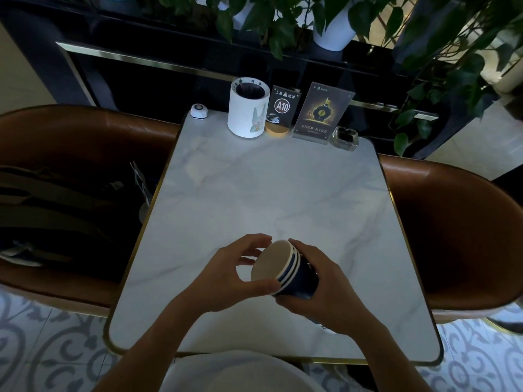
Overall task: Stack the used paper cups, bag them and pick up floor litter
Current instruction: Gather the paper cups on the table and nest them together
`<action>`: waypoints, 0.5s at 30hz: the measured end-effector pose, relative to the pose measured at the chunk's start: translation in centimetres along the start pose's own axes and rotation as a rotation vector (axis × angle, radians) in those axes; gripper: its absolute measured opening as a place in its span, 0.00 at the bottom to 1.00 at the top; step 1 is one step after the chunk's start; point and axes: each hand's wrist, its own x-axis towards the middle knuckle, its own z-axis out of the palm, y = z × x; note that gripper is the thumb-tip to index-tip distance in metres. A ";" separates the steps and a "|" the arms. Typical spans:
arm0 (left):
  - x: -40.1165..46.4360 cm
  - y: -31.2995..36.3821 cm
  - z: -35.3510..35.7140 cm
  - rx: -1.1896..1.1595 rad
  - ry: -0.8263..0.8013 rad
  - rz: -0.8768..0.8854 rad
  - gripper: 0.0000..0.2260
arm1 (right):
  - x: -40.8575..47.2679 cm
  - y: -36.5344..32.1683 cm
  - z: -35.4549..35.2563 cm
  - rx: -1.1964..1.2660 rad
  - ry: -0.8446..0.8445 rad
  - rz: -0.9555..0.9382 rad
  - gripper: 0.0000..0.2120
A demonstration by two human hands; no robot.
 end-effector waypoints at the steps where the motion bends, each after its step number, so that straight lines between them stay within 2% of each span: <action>1: 0.0 0.0 0.0 0.001 -0.005 -0.005 0.32 | -0.1 0.0 0.0 -0.001 -0.001 0.002 0.41; 12: -1.0 -0.5 0.5 -0.067 -0.065 -0.049 0.33 | -1.4 0.0 -0.5 0.114 -0.068 0.090 0.43; 15: -1.2 -0.7 0.7 -0.086 -0.104 -0.068 0.34 | -1.8 0.3 -0.6 0.147 -0.102 0.120 0.39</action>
